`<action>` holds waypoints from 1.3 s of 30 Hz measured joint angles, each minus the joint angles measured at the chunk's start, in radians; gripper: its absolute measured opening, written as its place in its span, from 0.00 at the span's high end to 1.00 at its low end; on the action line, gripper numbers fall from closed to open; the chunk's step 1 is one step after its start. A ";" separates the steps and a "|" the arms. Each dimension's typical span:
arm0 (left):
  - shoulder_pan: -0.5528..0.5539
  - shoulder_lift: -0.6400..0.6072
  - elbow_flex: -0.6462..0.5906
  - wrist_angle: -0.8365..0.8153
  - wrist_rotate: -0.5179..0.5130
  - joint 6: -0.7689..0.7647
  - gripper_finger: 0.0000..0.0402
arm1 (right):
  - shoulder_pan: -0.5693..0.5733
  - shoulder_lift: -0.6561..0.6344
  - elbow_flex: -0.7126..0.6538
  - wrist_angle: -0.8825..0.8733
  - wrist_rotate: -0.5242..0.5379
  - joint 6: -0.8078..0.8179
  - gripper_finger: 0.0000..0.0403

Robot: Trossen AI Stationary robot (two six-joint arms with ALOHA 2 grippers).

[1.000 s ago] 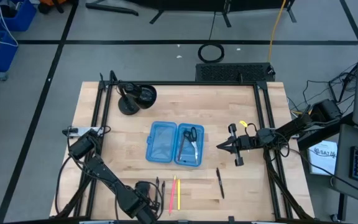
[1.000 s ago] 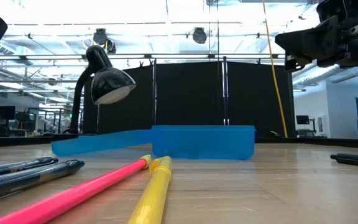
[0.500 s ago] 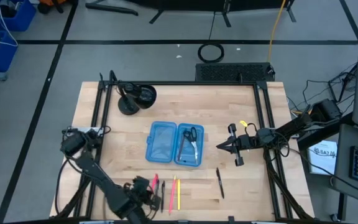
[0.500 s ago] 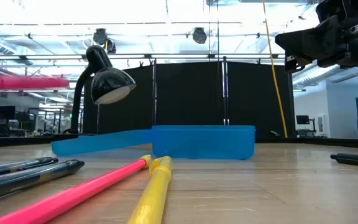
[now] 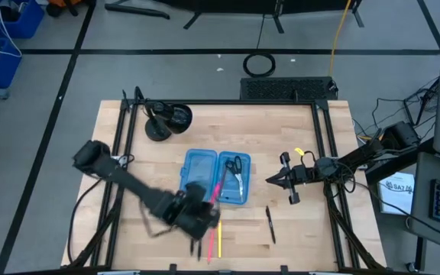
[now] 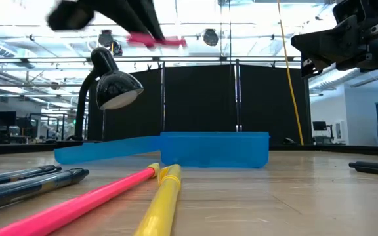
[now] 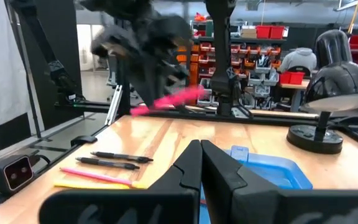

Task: Pick & place school supplies into a supply box
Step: Put the pink pen into the blue box

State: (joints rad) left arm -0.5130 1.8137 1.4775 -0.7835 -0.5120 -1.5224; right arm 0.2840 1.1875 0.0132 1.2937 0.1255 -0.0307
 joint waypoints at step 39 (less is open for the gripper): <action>0.451 0.210 -0.012 0.152 0.461 0.162 0.92 | -0.001 0.000 0.000 -0.041 -0.001 0.015 1.00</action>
State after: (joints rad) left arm -0.0620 2.0235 1.4658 -0.6314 -0.0505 -1.3609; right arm 0.2832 1.1877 0.0133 1.2524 0.1249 -0.0158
